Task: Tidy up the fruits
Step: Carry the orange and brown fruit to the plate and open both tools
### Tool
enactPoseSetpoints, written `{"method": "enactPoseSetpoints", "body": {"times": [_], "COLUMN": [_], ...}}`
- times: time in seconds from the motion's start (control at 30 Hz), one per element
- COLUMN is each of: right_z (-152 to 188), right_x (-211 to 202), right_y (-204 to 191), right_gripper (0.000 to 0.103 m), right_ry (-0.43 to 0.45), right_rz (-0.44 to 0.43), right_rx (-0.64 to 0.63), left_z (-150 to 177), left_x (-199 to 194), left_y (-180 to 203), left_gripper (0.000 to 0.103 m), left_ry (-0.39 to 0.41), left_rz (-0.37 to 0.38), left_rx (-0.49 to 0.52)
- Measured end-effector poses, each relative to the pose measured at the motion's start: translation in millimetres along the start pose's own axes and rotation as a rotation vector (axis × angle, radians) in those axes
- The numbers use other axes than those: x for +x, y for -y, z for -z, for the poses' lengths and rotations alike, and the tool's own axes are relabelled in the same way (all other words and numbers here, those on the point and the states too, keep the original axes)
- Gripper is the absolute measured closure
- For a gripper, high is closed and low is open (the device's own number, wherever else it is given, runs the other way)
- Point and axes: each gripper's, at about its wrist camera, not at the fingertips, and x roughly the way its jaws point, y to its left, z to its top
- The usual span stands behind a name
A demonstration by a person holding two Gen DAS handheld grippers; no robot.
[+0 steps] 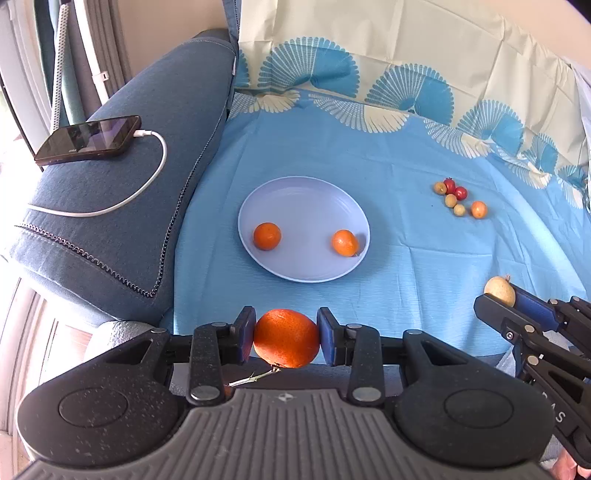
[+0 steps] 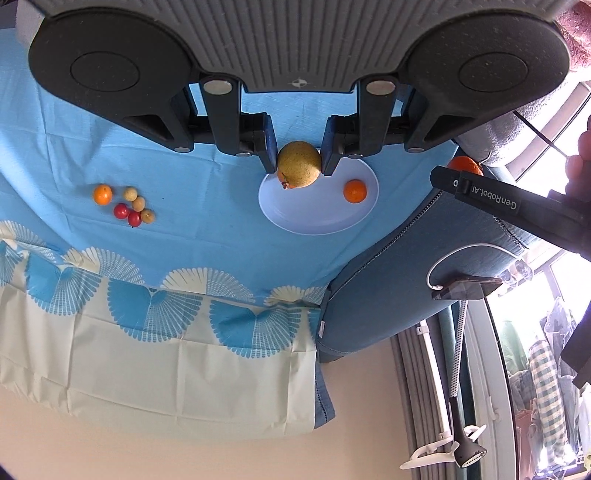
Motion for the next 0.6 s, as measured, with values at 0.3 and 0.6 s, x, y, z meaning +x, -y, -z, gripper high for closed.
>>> {"method": "enactPoseSetpoints", "body": {"times": [0.3,0.6], "right_z": [0.6,0.9], "right_x": [0.1,5.0], "right_y": [-0.5,-2.3], "right_gripper": [0.077,0.077], "right_ry": [-0.002,-0.013], "right_rz": [0.011,0.017], "right_rx": [-0.008,-0.003], "left_z": [-0.3,-3.0], "left_x": [-1.6,2.5], "left_y": [-1.0,-4.3], "left_gripper": [0.063,0.063], "left_ry": [0.009,0.006], "left_rz": [0.012,0.014], "left_rx": [-0.009,-0.016]}}
